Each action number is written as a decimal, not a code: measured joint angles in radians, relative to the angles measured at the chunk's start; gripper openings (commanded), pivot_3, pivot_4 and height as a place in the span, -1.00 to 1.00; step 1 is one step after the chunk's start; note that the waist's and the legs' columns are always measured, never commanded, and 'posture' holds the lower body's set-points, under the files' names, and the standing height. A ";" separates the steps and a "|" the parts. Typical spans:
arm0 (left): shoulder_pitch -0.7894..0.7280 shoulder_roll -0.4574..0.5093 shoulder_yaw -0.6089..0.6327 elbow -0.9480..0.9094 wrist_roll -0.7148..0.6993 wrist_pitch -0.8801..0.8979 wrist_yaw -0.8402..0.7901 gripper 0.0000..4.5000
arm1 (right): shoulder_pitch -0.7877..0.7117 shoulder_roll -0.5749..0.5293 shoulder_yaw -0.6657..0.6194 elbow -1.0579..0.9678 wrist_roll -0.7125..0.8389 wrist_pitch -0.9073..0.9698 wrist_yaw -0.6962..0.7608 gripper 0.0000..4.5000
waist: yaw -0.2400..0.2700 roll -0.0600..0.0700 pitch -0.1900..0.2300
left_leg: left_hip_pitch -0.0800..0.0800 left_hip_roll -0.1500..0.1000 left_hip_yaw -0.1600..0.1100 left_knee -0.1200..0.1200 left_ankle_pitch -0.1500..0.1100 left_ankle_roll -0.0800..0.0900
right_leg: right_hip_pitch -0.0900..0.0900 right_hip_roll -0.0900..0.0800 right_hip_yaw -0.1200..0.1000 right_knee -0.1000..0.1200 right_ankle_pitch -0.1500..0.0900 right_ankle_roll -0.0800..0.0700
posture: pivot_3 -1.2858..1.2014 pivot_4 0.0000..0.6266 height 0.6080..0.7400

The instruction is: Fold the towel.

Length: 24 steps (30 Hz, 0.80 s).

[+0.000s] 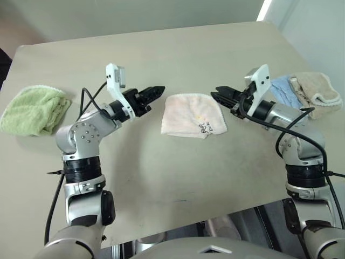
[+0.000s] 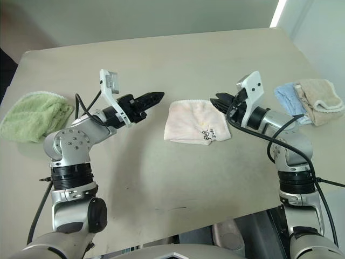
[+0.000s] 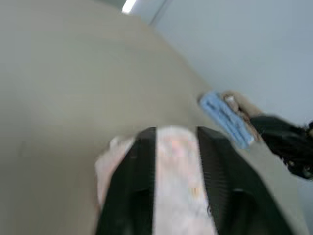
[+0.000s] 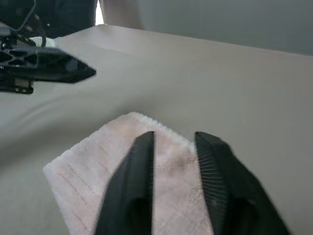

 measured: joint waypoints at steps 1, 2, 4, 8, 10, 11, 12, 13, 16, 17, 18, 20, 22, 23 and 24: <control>0.003 0.003 -0.002 0.004 -0.005 0.027 0.010 0.17 | -0.003 -0.004 0.000 0.003 0.000 -0.001 0.003 0.14 | 0.000 0.000 0.000 | 0.000 0.000 0.000 0.000 0.000 0.000 | 0.000 0.000 0.000 0.000 0.000 0.000 | 0.03 -0.52 1.00; 0.005 0.003 -0.002 0.015 -0.007 0.049 0.020 0.32 | -0.007 -0.008 0.000 0.005 0.000 -0.001 0.006 0.29 | 0.000 0.000 0.000 | 0.000 0.000 0.000 0.000 0.000 0.000 | 0.000 0.000 0.000 0.000 0.000 0.000 | 0.03 -0.52 1.00; 0.005 0.003 -0.009 0.048 -0.008 0.104 0.042 0.61 | -0.020 -0.009 0.000 0.008 0.000 -0.004 0.008 0.57 | 0.000 0.000 0.000 | 0.000 0.000 0.000 0.000 0.000 0.000 | 0.000 0.000 0.000 0.000 0.000 0.000 | 0.03 -0.52 1.00; 0.005 0.005 -0.073 0.092 0.010 0.201 0.067 1.00 | -0.039 0.007 -0.001 0.023 -0.005 -0.031 -0.011 0.99 | 0.001 0.000 0.000 | 0.000 0.000 -0.001 0.000 0.000 0.000 | 0.000 0.000 0.000 0.001 0.000 -0.001 | 0.03 -0.52 1.00; 0.000 0.001 -0.088 0.108 0.020 0.221 0.075 1.00 | -0.042 0.015 -0.001 0.032 -0.012 -0.042 -0.028 0.99 | 0.002 0.000 0.000 | 0.000 0.000 -0.001 0.000 0.000 0.000 | 0.000 0.000 0.000 0.001 0.000 -0.001 | 0.03 -0.52 1.00; -0.007 -0.002 -0.087 0.118 0.023 0.228 0.076 1.00 | -0.042 0.015 -0.002 0.036 -0.014 -0.045 -0.033 0.99 | 0.003 0.000 0.000 | 0.000 0.000 -0.001 0.000 0.000 0.000 | 0.000 0.000 0.000 0.001 0.000 -0.001 | 0.03 -0.52 1.00; -0.014 -0.009 -0.084 0.129 0.024 0.237 0.076 1.00 | -0.042 0.015 -0.002 0.037 -0.017 -0.048 -0.036 0.99 | 0.005 0.000 0.000 | 0.000 0.000 -0.001 0.000 0.000 0.000 | 0.000 0.000 0.000 0.001 0.000 -0.001 | 0.03 -0.52 1.00; -0.017 -0.018 -0.076 0.136 0.023 0.241 0.077 1.00 | -0.041 0.015 -0.002 0.037 -0.019 -0.050 -0.037 0.99 | 0.005 0.000 0.000 | 0.001 0.000 -0.001 0.000 0.000 0.000 | 0.000 0.000 0.000 0.001 0.000 -0.001 | 0.03 -0.52 1.00; -0.035 -0.060 -0.062 0.155 0.022 0.269 0.079 1.00 | -0.041 0.015 -0.003 0.037 -0.020 -0.056 -0.045 0.99 | 0.015 0.000 0.000 | 0.001 -0.001 -0.001 0.001 0.001 0.000 | 0.001 -0.001 0.000 0.001 0.000 -0.002 | 0.03 -0.52 1.00; -0.039 -0.077 -0.062 0.156 0.021 0.280 0.079 1.00 | -0.040 0.015 -0.003 0.037 -0.020 -0.057 -0.048 0.99 | 0.017 0.000 0.000 | 0.000 -0.001 0.000 0.002 0.000 0.000 | 0.001 -0.001 0.000 0.001 0.000 -0.002 | 0.03 -0.52 1.00; -0.041 -0.094 -0.067 0.156 0.019 0.289 0.079 1.00 | -0.039 0.016 -0.003 0.036 -0.020 -0.057 -0.052 0.99 | 0.020 0.000 0.000 | 0.000 -0.001 0.000 0.003 0.000 0.000 | 0.001 -0.001 0.000 0.000 0.000 -0.002 | 0.03 -0.52 1.00; -0.046 -0.115 -0.073 0.156 0.017 0.306 0.078 1.00 | -0.038 0.015 -0.003 0.035 -0.020 -0.058 -0.056 0.99 | 0.021 0.000 0.000 | 0.000 -0.001 0.000 0.003 0.000 0.000 | 0.002 -0.001 0.000 0.000 0.000 -0.002 | 0.03 -0.52 1.00; -0.053 -0.128 -0.080 0.157 0.017 0.321 0.078 1.00 | -0.034 0.012 -0.004 0.035 -0.020 -0.058 -0.060 0.99 | 0.021 0.000 0.000 | 0.000 -0.001 0.000 0.003 0.000 0.000 | 0.001 -0.001 0.000 0.000 0.000 -0.001 | 0.03 -0.52 1.00; -0.055 -0.135 -0.080 0.159 0.018 0.326 0.078 1.00 | -0.032 0.011 -0.005 0.034 -0.020 -0.058 -0.061 0.99 | 0.021 0.000 0.000 | 0.000 -0.001 0.000 0.003 0.000 0.000 | 0.001 -0.001 0.000 0.000 0.000 -0.001 | 0.03 -0.52 1.00; -0.057 -0.139 -0.080 0.161 0.018 0.328 0.078 1.00 | -0.029 0.010 -0.007 0.031 -0.020 -0.058 -0.062 0.99 | 0.021 0.000 0.000 | 0.000 -0.001 0.000 0.003 0.000 0.000 | 0.001 -0.001 0.000 0.000 0.000 -0.001 | 0.03 -0.52 1.00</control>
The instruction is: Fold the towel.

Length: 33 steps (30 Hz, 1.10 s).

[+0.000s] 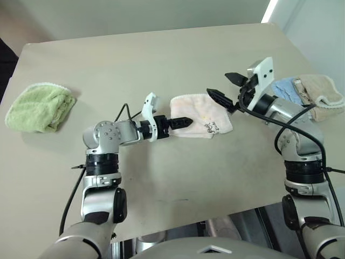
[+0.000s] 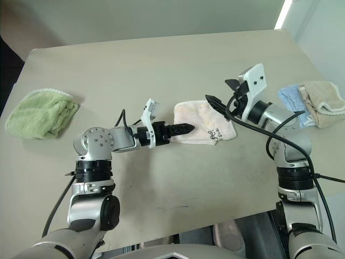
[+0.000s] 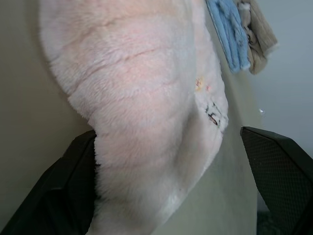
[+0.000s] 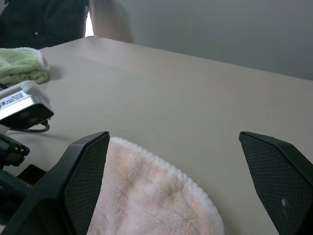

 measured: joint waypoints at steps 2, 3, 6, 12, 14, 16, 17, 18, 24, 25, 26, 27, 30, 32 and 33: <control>-0.004 -0.005 0.001 0.006 0.004 0.001 0.000 0.92 | 0.009 -0.011 0.000 -0.014 0.001 0.001 0.003 1.00 | 0.001 0.000 0.000 | 0.000 0.000 0.000 0.000 0.000 0.000 | 0.000 0.000 0.000 0.000 0.000 0.000 | 0.03 -0.52 1.00; -0.006 -0.007 0.002 0.009 0.007 0.000 0.000 0.84 | 0.012 -0.018 -0.001 -0.021 0.004 0.004 0.009 1.00 | 0.001 0.000 0.000 | 0.000 0.000 0.000 0.000 0.000 0.000 | 0.000 0.000 0.000 0.000 0.000 0.000 | 0.03 -0.52 1.00; -0.009 -0.019 0.003 0.029 0.014 -0.002 0.004 0.44 | 0.050 -0.063 0.000 -0.063 0.045 0.032 0.073 1.00 | 0.005 0.000 0.000 | 0.000 0.000 0.000 0.000 0.002 -0.003 | 0.002 0.000 0.000 -0.002 -0.001 0.000 | 0.03 -0.52 1.00; -0.010 -0.036 0.020 0.038 0.015 -0.010 0.019 -0.54 | 0.194 -0.206 0.011 -0.180 0.189 0.134 0.298 1.00 | 0.007 -0.001 0.001 | -0.001 -0.001 0.005 0.001 0.004 -0.007 | 0.003 0.001 0.003 -0.006 -0.004 -0.001 | 0.03 -0.52 1.00; -0.010 -0.038 0.028 0.038 0.014 -0.011 0.021 -0.86 | 0.197 -0.225 0.011 -0.198 0.205 0.138 0.325 1.00 | 0.003 -0.002 0.001 | 0.000 -0.001 0.005 0.001 0.004 -0.007 | 0.003 0.002 0.003 -0.007 -0.003 0.000 | 0.03 -0.52 1.00; -0.010 -0.040 0.035 0.038 0.014 -0.011 0.022 -0.99 | 0.197 -0.228 0.012 -0.198 0.205 0.138 0.330 1.00 | 0.002 -0.002 0.001 | 0.000 -0.001 0.005 0.002 0.004 -0.007 | 0.004 0.002 0.004 -0.007 -0.002 0.000 | 0.03 -0.52 1.00; -0.010 -0.041 0.039 0.038 0.013 -0.011 0.023 -0.99 | 0.197 -0.228 0.015 -0.197 0.205 0.138 0.330 1.00 | 0.002 -0.002 0.001 | 0.000 -0.001 0.005 0.002 0.004 -0.006 | 0.004 0.002 0.005 -0.007 -0.002 0.001 | 0.03 -0.52 1.00; -0.010 -0.044 0.044 0.037 0.012 -0.011 0.025 -0.99 | 0.196 -0.228 0.017 -0.197 0.205 0.137 0.330 1.00 | 0.001 -0.002 0.001 | 0.000 -0.001 0.005 0.002 0.003 -0.005 | 0.004 0.002 0.005 -0.007 -0.001 0.001 | 0.03 -0.52 1.00; -0.019 -0.063 0.133 0.034 -0.009 -0.044 0.060 -0.99 | 0.192 -0.226 0.026 -0.194 0.202 0.135 0.328 1.00 | 0.000 -0.002 0.001 | 0.000 -0.001 0.005 0.003 0.003 -0.003 | 0.004 0.002 0.006 -0.007 0.000 0.001 | 0.03 -0.52 1.00; -0.033 -0.066 0.162 0.036 -0.018 -0.057 0.071 -0.99 | 0.192 -0.226 0.026 -0.192 0.200 0.133 0.326 1.00 | 0.000 -0.002 0.001 | 0.000 -0.001 0.005 0.003 0.004 -0.003 | 0.004 0.002 0.005 -0.007 0.000 0.001 | 0.03 -0.52 1.00; -0.054 -0.066 0.191 0.037 -0.026 -0.072 0.080 -0.99 | 0.192 -0.225 0.026 -0.190 0.198 0.132 0.321 1.00 | 0.000 -0.003 0.002 | 0.000 -0.001 0.004 0.003 0.004 -0.002 | 0.004 0.002 0.005 -0.007 0.001 0.000 | 0.03 -0.52 1.00; -0.080 -0.065 0.218 0.043 -0.035 -0.092 0.094 -0.99 | 0.189 -0.224 0.025 -0.188 0.197 0.130 0.316 1.00 | 0.000 -0.003 0.002 | 0.000 -0.001 0.004 0.003 0.004 -0.002 | 0.004 0.002 0.005 -0.007 0.001 0.000 | 0.03 -0.52 1.00; -0.210 -0.026 0.310 0.081 -0.040 -0.203 0.139 -0.99 | 0.161 -0.211 0.025 -0.169 0.194 0.122 0.299 1.00 | 0.000 -0.004 0.003 | 0.000 -0.001 0.004 0.003 0.004 0.000 | 0.004 0.003 0.006 -0.007 0.003 0.000 | 0.03 -0.52 1.00; -0.301 0.044 0.332 0.109 -0.022 -0.300 0.160 -0.99 | 0.144 -0.209 0.021 -0.152 0.192 0.114 0.289 1.00 | -0.004 -0.004 0.003 | 0.000 -0.001 0.004 0.003 0.003 0.001 | 0.004 0.003 0.006 -0.008 0.003 0.000 | 0.03 -0.52 1.00; -0.337 0.077 0.338 0.123 -0.007 -0.349 0.170 -0.99 | 0.140 -0.209 0.019 -0.143 0.190 0.112 0.286 1.00 | -0.005 -0.004 0.003 | 0.000 -0.001 0.004 0.002 0.003 0.001 | 0.004 0.003 0.006 -0.009 0.003 0.000 | 0.03 -0.52 1.00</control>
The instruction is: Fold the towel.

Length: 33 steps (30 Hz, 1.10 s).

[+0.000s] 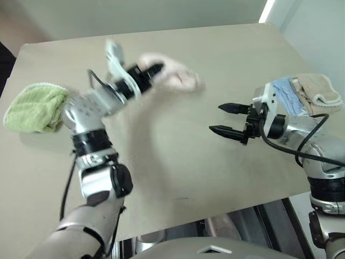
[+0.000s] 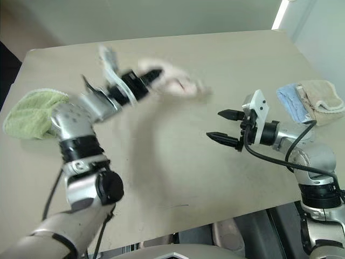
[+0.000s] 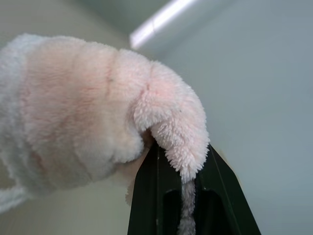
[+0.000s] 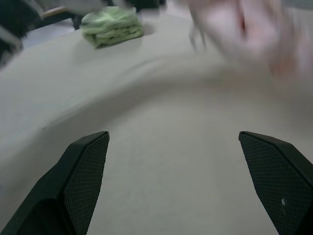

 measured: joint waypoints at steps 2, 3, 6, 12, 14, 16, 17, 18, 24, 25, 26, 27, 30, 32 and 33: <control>-0.051 0.071 0.007 0.045 0.043 -0.101 0.010 -0.99 | -0.006 0.001 -0.001 0.008 -0.006 -0.006 -0.006 1.00 | -0.002 0.000 0.000 | 0.000 0.000 0.000 -0.002 0.000 0.000 | 0.000 0.000 0.000 -0.002 0.000 0.001 | 0.03 -0.52 1.00; -0.064 0.108 0.008 0.076 0.067 -0.145 0.013 -0.99 | -0.011 0.003 -0.001 0.010 -0.007 -0.008 -0.008 1.00 | -0.004 0.000 0.000 | 0.000 0.000 0.000 -0.003 0.000 -0.001 | -0.001 0.000 0.000 -0.002 0.000 0.001 | 0.03 -0.52 1.00; -0.075 0.220 0.025 0.174 0.125 -0.260 0.034 -0.99 | -0.013 0.004 -0.001 0.013 -0.013 -0.018 -0.011 1.00 | -0.007 0.000 0.000 | -0.001 0.000 0.000 -0.007 0.001 -0.002 | -0.004 0.000 0.000 -0.002 0.001 0.004 | 0.03 -0.52 1.00; -0.027 0.395 0.098 0.303 0.156 -0.384 0.013 -0.99 | -0.010 0.005 -0.002 0.016 -0.014 -0.022 -0.013 1.00 | -0.009 0.000 0.000 | -0.007 0.001 -0.002 -0.009 0.002 -0.006 | -0.011 0.000 -0.002 -0.002 -0.001 0.004 | 0.03 -0.52 1.00; 0.018 0.422 0.106 0.325 0.157 -0.406 -0.009 -0.99 | -0.012 0.006 -0.001 0.017 -0.014 -0.024 -0.013 1.00 | -0.005 0.000 0.000 | -0.008 0.001 -0.004 -0.009 0.001 -0.007 | -0.012 -0.001 -0.004 -0.002 -0.001 0.004 | 0.03 -0.52 1.00; 0.086 0.443 0.125 0.344 0.157 -0.424 -0.038 -0.99 | -0.014 0.006 -0.001 0.023 -0.015 -0.025 -0.013 1.00 | -0.005 0.000 0.000 | -0.009 0.001 -0.004 -0.008 0.000 -0.007 | -0.012 -0.001 -0.004 -0.002 -0.001 0.004 | 0.03 -0.52 1.00; 0.122 0.446 0.132 0.345 0.155 -0.427 -0.047 -0.99 | -0.016 0.006 0.000 0.029 -0.015 -0.026 -0.012 1.00 | -0.006 0.000 0.000 | -0.010 0.001 -0.004 -0.008 0.000 -0.007 | -0.013 -0.001 -0.004 -0.002 -0.001 0.004 | 0.03 -0.52 1.00; 0.158 0.447 0.137 0.346 0.153 -0.427 -0.061 -0.99 | -0.019 0.006 0.000 0.037 -0.016 -0.026 -0.012 1.00 | -0.006 0.000 0.000 | -0.011 0.001 -0.004 -0.007 0.000 -0.007 | -0.013 -0.001 -0.004 -0.002 -0.001 0.003 | 0.03 -0.52 1.00; 0.313 0.453 0.146 0.333 0.150 -0.427 -0.086 -0.87 | -0.034 0.005 0.002 0.044 -0.018 -0.031 -0.005 1.00 | -0.007 -0.001 -0.001 | -0.012 0.001 -0.006 -0.006 0.000 -0.007 | -0.014 -0.001 -0.006 0.000 -0.001 -0.002 | 0.03 -0.52 1.00; 0.331 0.454 0.150 0.330 0.149 -0.427 -0.087 -0.74 | -0.035 0.004 0.003 0.046 -0.018 -0.032 -0.004 1.00 | -0.007 -0.001 -0.001 | -0.012 0.001 -0.006 -0.006 0.000 -0.007 | -0.014 -0.001 -0.006 0.001 -0.002 -0.004 | 0.03 -0.52 1.00; 0.359 0.456 0.159 0.320 0.146 -0.427 -0.087 -0.62 | -0.034 0.004 0.003 0.047 -0.020 -0.032 -0.002 1.00 | -0.008 -0.001 -0.001 | -0.011 0.001 -0.006 -0.005 0.000 -0.007 | -0.014 -0.001 -0.006 0.001 -0.003 -0.006 | 0.03 -0.52 1.00; 0.381 0.456 0.170 0.315 0.144 -0.427 -0.087 -0.48 | -0.034 0.002 0.003 0.048 -0.024 -0.033 0.000 1.00 | -0.010 -0.001 -0.001 | -0.011 0.001 -0.006 -0.005 0.000 -0.007 | -0.014 -0.001 -0.006 0.003 -0.004 -0.007 | 0.03 -0.52 1.00; 0.427 0.456 0.190 0.305 0.134 -0.424 -0.082 -0.02 | -0.034 0.001 0.003 0.050 -0.032 -0.033 0.004 1.00 | -0.012 -0.002 -0.001 | -0.011 0.001 -0.007 -0.004 0.000 -0.006 | -0.014 0.000 -0.006 0.006 -0.004 -0.008 | 0.03 -0.52 1.00; 0.436 0.454 0.209 0.289 0.117 -0.416 -0.077 0.32 | -0.034 0.001 0.004 0.052 -0.034 -0.034 0.005 1.00 | -0.011 -0.002 -0.001 | -0.011 0.001 -0.007 -0.002 -0.001 -0.005 | -0.015 0.000 -0.007 0.009 -0.004 -0.009 | 0.03 -0.52 1.00; 0.438 0.454 0.220 0.277 0.102 -0.413 -0.075 0.49 | -0.034 0.001 0.004 0.053 -0.035 -0.034 0.006 1.00 | -0.011 -0.002 -0.001 | -0.011 0.001 -0.007 -0.001 -0.001 -0.004 | -0.015 0.000 -0.007 0.011 -0.004 -0.009 | 0.03 -0.52 1.00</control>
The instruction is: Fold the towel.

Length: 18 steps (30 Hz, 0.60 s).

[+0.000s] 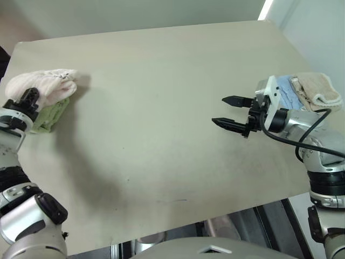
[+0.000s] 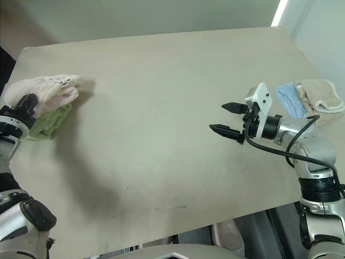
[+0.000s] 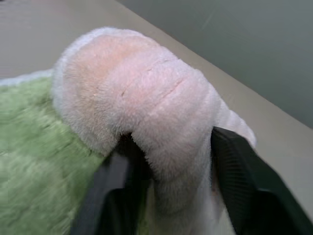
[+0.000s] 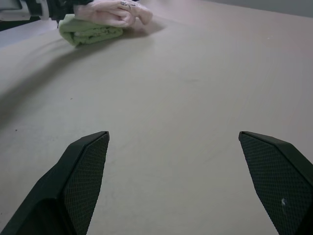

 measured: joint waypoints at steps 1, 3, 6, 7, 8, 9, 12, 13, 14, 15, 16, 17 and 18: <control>0.005 0.000 0.006 -0.019 -0.010 0.006 0.001 0.65 | 0.000 0.001 0.001 0.002 -0.001 -0.001 0.000 1.00 | 0.000 0.000 0.000 | 0.000 0.000 0.000 0.001 0.000 0.000 | 0.000 0.000 0.000 0.001 0.000 0.000 | 0.03 -0.52 1.00; 0.031 -0.008 0.015 -0.081 -0.040 0.033 0.005 0.95 | -0.001 0.001 0.006 0.009 -0.004 -0.004 0.002 1.00 | -0.003 0.000 0.000 | 0.002 -0.001 0.001 0.001 0.000 0.000 | 0.001 0.000 0.001 0.002 0.000 0.000 | 0.03 -0.52 1.00; 0.078 -0.033 0.025 -0.168 -0.078 0.075 0.015 0.99 | -0.003 0.003 0.015 0.020 -0.010 -0.012 0.004 1.00 | -0.005 0.000 0.000 | 0.003 -0.001 0.001 0.001 0.000 0.000 | 0.002 0.000 0.001 0.002 0.000 -0.001 | 0.03 -0.52 1.00; 0.103 -0.038 0.029 -0.197 -0.090 0.091 0.016 0.99 | -0.006 0.005 0.019 0.021 -0.010 -0.014 0.005 1.00 | -0.006 0.000 0.000 | 0.003 0.000 0.001 0.001 0.000 0.000 | 0.002 0.000 0.001 0.003 0.000 -0.001 | 0.03 -0.52 1.00; 0.139 -0.043 0.034 -0.236 -0.108 0.112 0.016 0.99 | -0.009 0.005 0.020 0.022 -0.010 -0.015 0.008 1.00 | -0.008 0.000 0.000 | 0.003 0.000 0.001 0.001 0.000 0.000 | 0.002 0.000 0.001 0.003 -0.001 -0.002 | 0.03 -0.52 1.00; 0.168 -0.049 0.039 -0.266 -0.125 0.133 0.017 0.99 | -0.011 0.005 0.020 0.023 -0.011 -0.017 0.010 1.00 | -0.009 0.000 0.000 | 0.003 0.000 0.002 0.001 0.000 0.000 | 0.002 0.000 0.001 0.003 -0.001 -0.002 | 0.03 -0.52 1.00; 0.222 -0.063 0.051 -0.319 -0.159 0.177 0.020 0.99 | -0.017 0.007 0.023 0.025 -0.012 -0.021 0.011 1.00 | -0.009 0.000 0.000 | 0.003 0.000 0.001 0.000 0.000 -0.001 | 0.001 0.001 0.001 0.003 -0.002 -0.003 | 0.03 -0.52 1.00; 0.263 -0.063 0.055 -0.358 -0.173 0.198 0.015 0.99 | -0.018 0.007 0.024 0.025 -0.013 -0.023 0.015 1.00 | -0.011 0.000 0.000 | 0.004 0.000 0.002 0.000 0.000 -0.001 | 0.001 0.001 0.001 0.003 -0.002 -0.003 | 0.03 -0.52 1.00; 0.296 -0.063 0.059 -0.384 -0.184 0.216 0.011 0.99 | -0.018 0.006 0.023 0.026 -0.013 -0.024 0.018 1.00 | -0.014 0.000 0.000 | 0.004 0.000 0.002 -0.001 0.000 -0.001 | 0.001 0.001 0.002 0.003 -0.002 -0.003 | 0.03 -0.52 1.00; 0.326 -0.063 0.062 -0.407 -0.197 0.234 0.008 0.99 | -0.018 0.006 0.023 0.026 -0.015 -0.024 0.020 1.00 | -0.014 0.000 0.000 | 0.005 0.000 0.003 -0.002 0.000 -0.001 | 0.001 0.001 0.002 0.003 -0.002 -0.003 | 0.03 -0.52 1.00; 0.357 -0.064 0.062 -0.431 -0.204 0.247 0.003 0.99 | -0.019 0.007 0.024 0.027 -0.016 -0.024 0.021 1.00 | -0.014 0.000 0.000 | 0.005 0.000 0.002 -0.002 0.000 -0.001 | 0.001 0.001 0.002 0.003 -0.002 -0.003 | 0.03 -0.52 1.00; 0.391 -0.067 0.062 -0.461 -0.212 0.262 -0.007 0.99 | -0.019 0.006 0.024 0.028 -0.018 -0.026 0.022 1.00 | -0.014 0.000 0.000 | 0.005 0.000 0.002 -0.002 0.000 -0.001 | 0.001 0.001 0.002 0.003 -0.002 -0.004 | 0.03 -0.52 1.00; 0.430 -0.072 0.060 -0.502 -0.224 0.274 -0.018 0.99 | -0.021 0.007 0.024 0.032 -0.019 -0.028 0.022 1.00 | -0.015 0.000 0.000 | 0.005 0.000 0.002 -0.002 0.000 0.000 | 0.001 0.001 0.002 0.003 -0.002 -0.004 | 0.03 -0.52 1.00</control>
